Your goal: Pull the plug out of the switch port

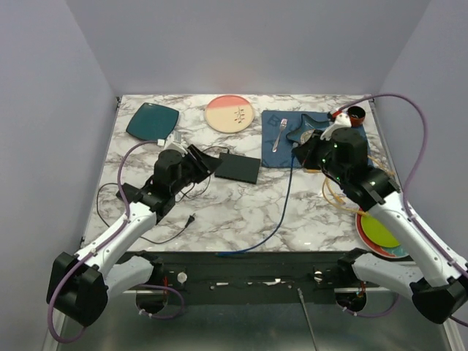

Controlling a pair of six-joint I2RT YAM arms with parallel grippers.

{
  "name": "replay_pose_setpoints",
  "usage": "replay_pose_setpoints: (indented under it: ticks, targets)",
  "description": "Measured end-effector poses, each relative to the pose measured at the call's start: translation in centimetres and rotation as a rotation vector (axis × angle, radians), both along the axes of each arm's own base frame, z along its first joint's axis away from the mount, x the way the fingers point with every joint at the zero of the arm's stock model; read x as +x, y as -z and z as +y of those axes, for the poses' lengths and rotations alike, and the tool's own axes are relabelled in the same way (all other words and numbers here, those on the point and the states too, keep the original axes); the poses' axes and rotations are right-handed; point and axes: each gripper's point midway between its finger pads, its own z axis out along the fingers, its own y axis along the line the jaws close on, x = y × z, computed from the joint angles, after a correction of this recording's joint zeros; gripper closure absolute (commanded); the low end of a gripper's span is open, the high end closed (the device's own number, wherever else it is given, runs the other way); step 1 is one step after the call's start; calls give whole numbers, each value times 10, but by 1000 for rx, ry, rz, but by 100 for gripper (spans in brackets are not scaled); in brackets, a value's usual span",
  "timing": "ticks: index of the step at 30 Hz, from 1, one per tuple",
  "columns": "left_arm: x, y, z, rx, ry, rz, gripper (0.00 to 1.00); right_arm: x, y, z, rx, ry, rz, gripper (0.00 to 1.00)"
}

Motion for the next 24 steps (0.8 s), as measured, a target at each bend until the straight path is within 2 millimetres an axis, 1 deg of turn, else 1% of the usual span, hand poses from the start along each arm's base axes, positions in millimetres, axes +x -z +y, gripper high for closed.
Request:
replay_pose_setpoints:
  ticks: [1, 3, 6, 8, 10, 11, 13, 14, 16, 17, 19, 21, 24]
  targets:
    - [-5, 10, 3, 11, -1, 24, 50, -2, -16, -10, -23, 30, -24, 100]
    - [-12, 26, 6, 27, -2, 60, 50, -4, -39, -25, -56, 78, -60, 99]
    - [-21, 41, 11, 39, -4, 98, 50, 1, -73, -54, -109, 189, -110, 99]
    - [-25, 43, 12, 40, -5, 105, 50, 8, -86, -79, -136, 282, -124, 99]
    - [-26, 39, 13, 33, -6, 95, 50, 20, -90, -108, -154, 390, -120, 99]
    - [-27, 36, 13, 29, -6, 86, 50, 26, -88, -124, -160, 448, -110, 99]
    - [-28, 32, 14, 22, -6, 74, 50, 37, -76, -161, -164, 579, -67, 99]
    - [-29, 30, 14, 18, -6, 69, 50, 42, -68, -177, -156, 635, -43, 99]
    - [-29, 28, 14, 14, -5, 66, 50, 48, -44, -209, -125, 744, 16, 99]
    - [-29, 28, 14, 13, -5, 66, 50, 50, -29, -221, -104, 785, 50, 99]
    - [-31, 30, 14, 9, -2, 72, 50, 52, 3, -240, -53, 847, 121, 99]
    - [-33, 35, 14, 9, 2, 83, 50, 54, 23, -251, -35, 882, 175, 99]
    - [-38, 44, 16, 14, 5, 100, 50, 65, 41, -251, -32, 879, 223, 99]
